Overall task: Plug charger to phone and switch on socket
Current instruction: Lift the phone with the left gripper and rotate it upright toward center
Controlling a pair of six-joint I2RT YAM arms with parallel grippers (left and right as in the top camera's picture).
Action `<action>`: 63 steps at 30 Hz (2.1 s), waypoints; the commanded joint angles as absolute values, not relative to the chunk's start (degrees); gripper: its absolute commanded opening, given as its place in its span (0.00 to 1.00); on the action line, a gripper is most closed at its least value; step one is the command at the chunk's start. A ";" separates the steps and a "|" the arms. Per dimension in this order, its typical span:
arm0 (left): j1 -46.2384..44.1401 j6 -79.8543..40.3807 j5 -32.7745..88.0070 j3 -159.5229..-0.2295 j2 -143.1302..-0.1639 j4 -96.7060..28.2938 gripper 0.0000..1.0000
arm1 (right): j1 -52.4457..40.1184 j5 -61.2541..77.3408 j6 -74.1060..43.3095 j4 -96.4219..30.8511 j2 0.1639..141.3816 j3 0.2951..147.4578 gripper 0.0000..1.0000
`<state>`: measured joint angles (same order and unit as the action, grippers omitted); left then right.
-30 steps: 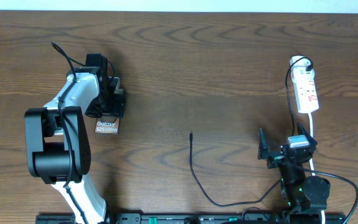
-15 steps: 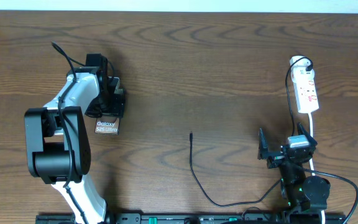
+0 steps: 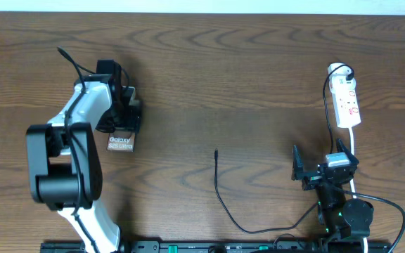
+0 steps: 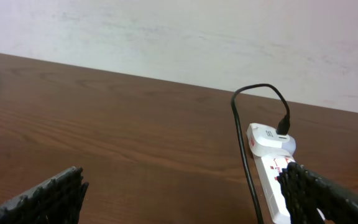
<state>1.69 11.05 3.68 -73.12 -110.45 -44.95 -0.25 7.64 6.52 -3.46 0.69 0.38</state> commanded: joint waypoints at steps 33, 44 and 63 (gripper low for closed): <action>1.58 -44.14 37.74 -75.02 -90.11 -45.12 0.08 | -0.84 7.03 6.92 -3.73 0.38 0.32 0.99; 1.58 -60.25 59.24 -75.02 -90.11 -45.36 0.07 | -0.84 7.03 6.92 -3.73 0.38 0.32 0.99; 3.86 -63.83 73.10 -75.02 -90.11 -46.41 0.08 | -0.84 7.03 6.92 -3.73 0.38 0.32 0.99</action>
